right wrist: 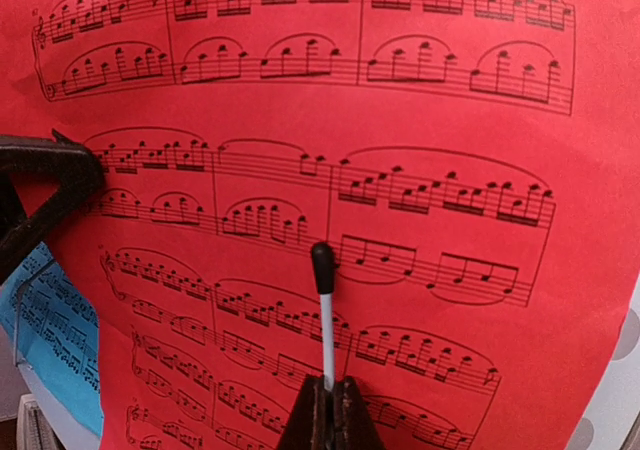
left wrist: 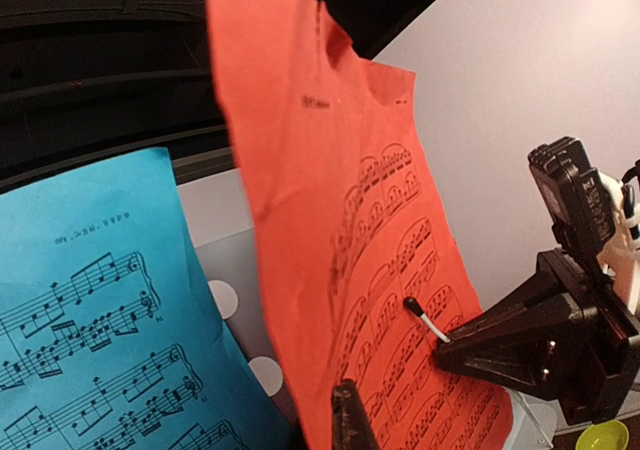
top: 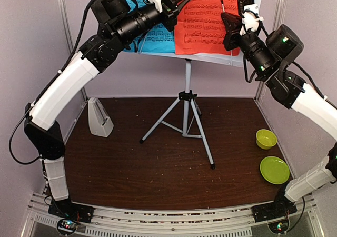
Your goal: Set up the instrument practice props
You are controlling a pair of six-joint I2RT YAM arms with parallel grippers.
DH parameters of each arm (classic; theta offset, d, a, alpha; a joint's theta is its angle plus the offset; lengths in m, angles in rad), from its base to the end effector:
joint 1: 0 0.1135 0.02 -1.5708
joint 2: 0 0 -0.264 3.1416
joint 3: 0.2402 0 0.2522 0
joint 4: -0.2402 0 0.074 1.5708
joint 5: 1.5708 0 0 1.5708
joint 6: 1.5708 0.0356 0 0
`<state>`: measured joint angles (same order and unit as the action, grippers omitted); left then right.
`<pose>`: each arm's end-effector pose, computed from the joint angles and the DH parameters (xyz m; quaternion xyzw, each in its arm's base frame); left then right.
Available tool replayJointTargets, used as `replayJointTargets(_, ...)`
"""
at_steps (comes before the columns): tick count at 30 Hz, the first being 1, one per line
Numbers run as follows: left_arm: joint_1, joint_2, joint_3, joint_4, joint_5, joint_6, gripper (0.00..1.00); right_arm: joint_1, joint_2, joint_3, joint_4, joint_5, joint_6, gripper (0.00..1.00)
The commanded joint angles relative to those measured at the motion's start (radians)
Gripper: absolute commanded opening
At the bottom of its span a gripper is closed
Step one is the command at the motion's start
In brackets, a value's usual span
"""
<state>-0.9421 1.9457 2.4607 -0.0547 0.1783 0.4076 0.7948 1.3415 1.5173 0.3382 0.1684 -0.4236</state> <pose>0.2290 -0.3256 0.5805 0.3871 0.3627 -0.2688 0.8040 0.2044 0.1997 0.5261 -0.2279 0.4536 0.1171 0.8536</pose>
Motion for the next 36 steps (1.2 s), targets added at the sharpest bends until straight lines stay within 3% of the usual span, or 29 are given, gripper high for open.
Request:
replayJointTargets(1, -0.003, 0.027, 0.022, 0.021, 0.035, 0.037, 0.00, -0.001, -0.021, -0.016, 0.010, -0.035, -0.006, 0.00)
replayJointTargets(17, -0.012, 0.115, 0.106, 0.062, 0.068, 0.021, 0.00, -0.001, -0.030, -0.026, 0.022, -0.050, -0.010, 0.00)
replayJointTargets(36, -0.017, 0.093, 0.110, 0.071, 0.085, -0.014, 0.00, 0.000, -0.050, -0.083, 0.076, -0.063, -0.014, 0.00)
